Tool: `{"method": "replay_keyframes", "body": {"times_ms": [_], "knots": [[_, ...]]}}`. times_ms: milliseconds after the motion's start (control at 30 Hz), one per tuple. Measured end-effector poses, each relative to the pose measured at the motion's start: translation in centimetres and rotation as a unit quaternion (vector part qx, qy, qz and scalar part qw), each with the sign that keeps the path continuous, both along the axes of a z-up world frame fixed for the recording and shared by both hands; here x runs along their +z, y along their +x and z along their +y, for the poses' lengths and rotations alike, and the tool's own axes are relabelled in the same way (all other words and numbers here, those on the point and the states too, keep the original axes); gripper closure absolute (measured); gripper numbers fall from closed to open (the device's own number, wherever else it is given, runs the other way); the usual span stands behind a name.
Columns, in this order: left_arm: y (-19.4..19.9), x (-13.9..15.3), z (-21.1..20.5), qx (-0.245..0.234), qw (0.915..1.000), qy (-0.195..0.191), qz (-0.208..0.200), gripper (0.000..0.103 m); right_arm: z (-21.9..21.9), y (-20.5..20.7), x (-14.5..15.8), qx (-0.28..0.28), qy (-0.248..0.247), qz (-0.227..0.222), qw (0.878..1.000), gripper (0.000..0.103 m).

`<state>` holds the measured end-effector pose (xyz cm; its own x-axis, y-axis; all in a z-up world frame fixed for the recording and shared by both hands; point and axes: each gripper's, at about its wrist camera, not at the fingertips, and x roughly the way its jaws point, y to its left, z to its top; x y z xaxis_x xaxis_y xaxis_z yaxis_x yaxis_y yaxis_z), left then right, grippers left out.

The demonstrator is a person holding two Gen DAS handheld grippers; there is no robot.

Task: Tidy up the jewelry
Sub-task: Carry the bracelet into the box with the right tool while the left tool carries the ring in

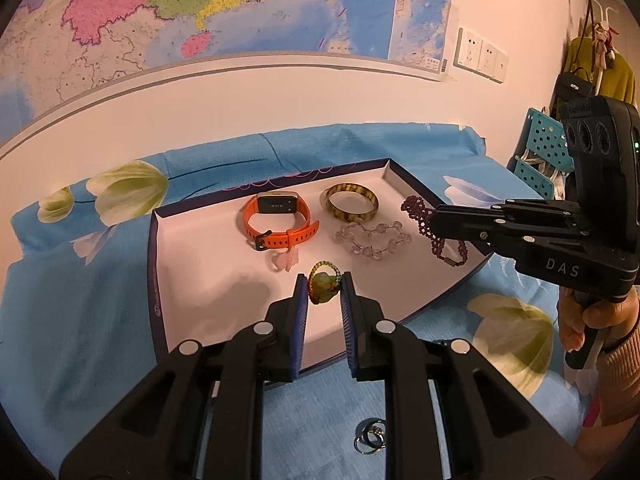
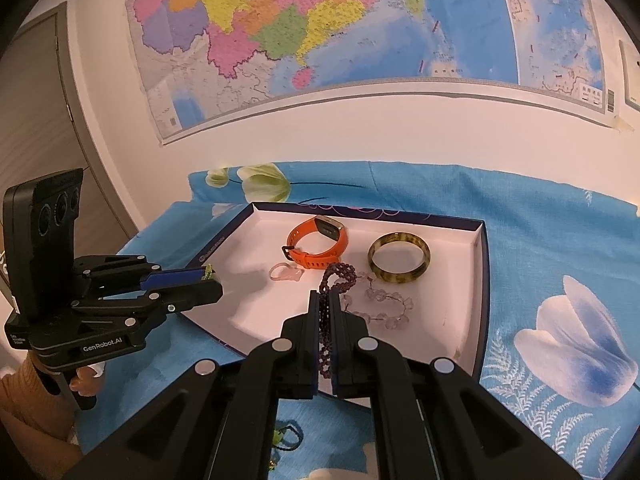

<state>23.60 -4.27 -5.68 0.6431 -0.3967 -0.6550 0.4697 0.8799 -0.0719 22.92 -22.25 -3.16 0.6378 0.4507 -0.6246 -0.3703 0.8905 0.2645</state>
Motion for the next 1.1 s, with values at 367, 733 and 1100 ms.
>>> {"method": "replay_keyframes", "body": {"times_ms": [367, 733, 1100], "knots": [[0.7, -0.3, -0.2, 0.003, 1.0, 0.002, 0.005, 0.086, 0.2, 0.6, -0.3, 0.0, -0.003, 0.003, 1.0, 0.1], [1.5, -0.4, -0.5, 0.006, 0.9999, 0.005, 0.009, 0.086, 0.4, 1.4, -0.6, 0.0, -0.006, 0.006, 1.0, 0.1], [2.8, -1.0, -1.0, 0.011, 0.9997, 0.016, 0.018, 0.086, 0.8, 2.3, -1.3, 0.0, -0.014, 0.015, 1.0, 0.1]]}}
